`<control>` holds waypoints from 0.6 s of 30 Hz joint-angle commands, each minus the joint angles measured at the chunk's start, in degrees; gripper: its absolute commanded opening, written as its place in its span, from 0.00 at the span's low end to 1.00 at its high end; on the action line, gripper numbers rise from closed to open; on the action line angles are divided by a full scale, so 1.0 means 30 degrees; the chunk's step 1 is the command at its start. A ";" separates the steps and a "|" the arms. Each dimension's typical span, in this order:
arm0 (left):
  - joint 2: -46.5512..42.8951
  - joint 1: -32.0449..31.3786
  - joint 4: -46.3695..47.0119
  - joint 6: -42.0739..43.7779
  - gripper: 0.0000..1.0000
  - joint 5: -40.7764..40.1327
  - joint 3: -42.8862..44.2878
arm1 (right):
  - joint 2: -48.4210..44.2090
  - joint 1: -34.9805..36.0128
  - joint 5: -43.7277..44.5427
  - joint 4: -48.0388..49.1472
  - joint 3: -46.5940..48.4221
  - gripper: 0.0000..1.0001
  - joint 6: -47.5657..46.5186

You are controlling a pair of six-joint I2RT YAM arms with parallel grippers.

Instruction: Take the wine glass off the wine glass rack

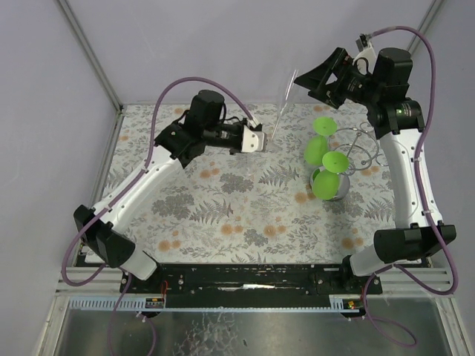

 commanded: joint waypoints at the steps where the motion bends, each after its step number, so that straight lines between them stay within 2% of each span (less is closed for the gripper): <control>1: -0.1008 -0.0467 0.0073 0.4736 0.00 -0.1663 -0.1108 | -0.0205 -0.0157 -0.1787 0.0286 0.0366 0.91 -0.0042; 6: -0.1578 -0.0704 0.0153 0.6674 0.00 -0.2168 -0.2283 | 0.0507 -0.0157 -0.1671 -0.2289 0.1294 0.92 -0.1476; 10: -0.2537 -0.0891 0.1287 0.7889 0.00 -0.2232 -0.4044 | 0.0738 -0.0155 -0.1601 -0.2997 0.1366 0.92 -0.1902; 18: -0.2789 -0.1283 0.1303 0.8321 0.00 -0.2373 -0.4353 | 0.1009 -0.0160 -0.1580 -0.3377 0.1374 0.92 -0.2284</control>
